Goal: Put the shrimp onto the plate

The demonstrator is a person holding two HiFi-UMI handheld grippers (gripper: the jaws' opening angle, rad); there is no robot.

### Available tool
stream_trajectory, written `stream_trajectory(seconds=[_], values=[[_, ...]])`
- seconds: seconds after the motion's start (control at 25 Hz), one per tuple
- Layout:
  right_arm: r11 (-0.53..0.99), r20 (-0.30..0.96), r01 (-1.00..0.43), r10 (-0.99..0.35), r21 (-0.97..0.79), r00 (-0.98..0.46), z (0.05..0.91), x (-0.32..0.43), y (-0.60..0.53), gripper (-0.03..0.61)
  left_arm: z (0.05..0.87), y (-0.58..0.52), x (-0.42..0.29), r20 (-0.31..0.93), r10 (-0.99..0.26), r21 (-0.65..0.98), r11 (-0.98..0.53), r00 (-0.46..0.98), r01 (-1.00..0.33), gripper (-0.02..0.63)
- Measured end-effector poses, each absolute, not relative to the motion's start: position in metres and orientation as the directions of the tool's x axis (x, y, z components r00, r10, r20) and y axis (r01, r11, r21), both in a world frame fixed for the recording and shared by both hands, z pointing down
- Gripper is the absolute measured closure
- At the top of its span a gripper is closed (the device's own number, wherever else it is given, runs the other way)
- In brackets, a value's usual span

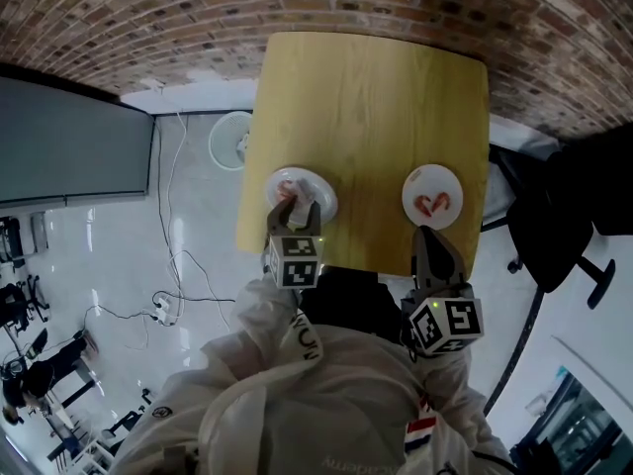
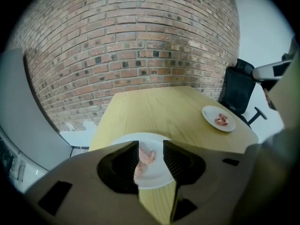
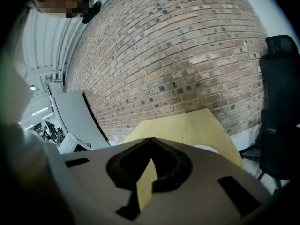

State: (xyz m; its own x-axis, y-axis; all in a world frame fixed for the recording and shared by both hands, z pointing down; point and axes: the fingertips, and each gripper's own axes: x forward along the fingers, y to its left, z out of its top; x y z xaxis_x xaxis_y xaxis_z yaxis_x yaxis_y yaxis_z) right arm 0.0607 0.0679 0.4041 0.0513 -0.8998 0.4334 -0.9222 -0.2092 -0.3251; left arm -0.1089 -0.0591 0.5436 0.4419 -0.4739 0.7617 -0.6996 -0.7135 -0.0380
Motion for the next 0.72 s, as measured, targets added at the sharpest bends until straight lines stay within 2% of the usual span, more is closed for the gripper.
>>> stream_trajectory(seconds=[0.72], values=[[-0.260, 0.499, -0.912, -0.863, -0.318, 0.072, 0.431, 0.066, 0.060, 0.555, 0.590, -0.072, -0.109, 0.819, -0.393, -0.011, -0.739, 0.418, -0.673, 0.425]])
